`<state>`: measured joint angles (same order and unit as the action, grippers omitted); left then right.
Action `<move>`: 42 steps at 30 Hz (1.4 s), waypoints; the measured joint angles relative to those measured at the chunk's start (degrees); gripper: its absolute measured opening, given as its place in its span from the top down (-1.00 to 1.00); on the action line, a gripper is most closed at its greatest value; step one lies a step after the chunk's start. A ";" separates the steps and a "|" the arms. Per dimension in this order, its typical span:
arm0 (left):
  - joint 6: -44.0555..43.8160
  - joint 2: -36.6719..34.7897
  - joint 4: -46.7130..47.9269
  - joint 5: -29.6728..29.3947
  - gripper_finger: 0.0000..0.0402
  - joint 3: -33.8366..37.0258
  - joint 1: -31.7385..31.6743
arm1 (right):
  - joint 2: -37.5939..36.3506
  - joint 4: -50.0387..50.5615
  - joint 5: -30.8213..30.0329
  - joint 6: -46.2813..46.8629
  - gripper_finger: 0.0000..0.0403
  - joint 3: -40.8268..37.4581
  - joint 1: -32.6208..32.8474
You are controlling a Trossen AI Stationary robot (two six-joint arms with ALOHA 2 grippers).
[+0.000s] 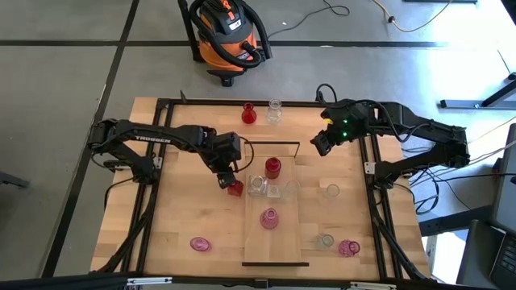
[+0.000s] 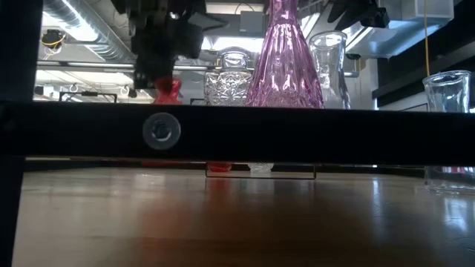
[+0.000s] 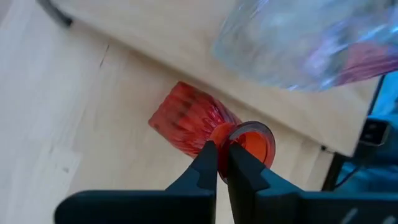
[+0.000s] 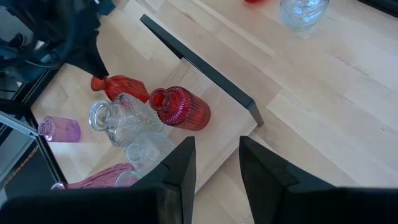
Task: Sort vases onto shelf
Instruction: Put the red vase on the shelf aligned with the other red vase
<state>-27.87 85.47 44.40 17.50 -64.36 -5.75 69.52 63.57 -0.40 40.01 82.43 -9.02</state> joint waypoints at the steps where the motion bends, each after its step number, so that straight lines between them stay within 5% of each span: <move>1: -0.03 0.00 0.25 0.03 0.97 -0.89 -0.19 | 0.00 0.00 0.00 0.00 0.47 0.00 -0.02; 12: 2.52 -0.05 8.63 -6.32 0.97 -11.89 -5.21 | 0.00 0.00 0.01 -1.13 0.47 0.00 -0.01; 19: -3.97 1.85 7.71 -3.64 0.97 -11.91 -9.74 | 0.00 0.00 0.02 -1.27 0.47 0.00 0.00; 42: -4.93 8.17 -0.75 0.02 0.94 -11.91 -7.84 | 0.00 0.61 1.53 -1.70 0.47 0.00 0.00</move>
<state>-32.80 93.64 43.64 17.52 -76.27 -13.58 69.52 64.18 1.13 38.30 82.43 -9.02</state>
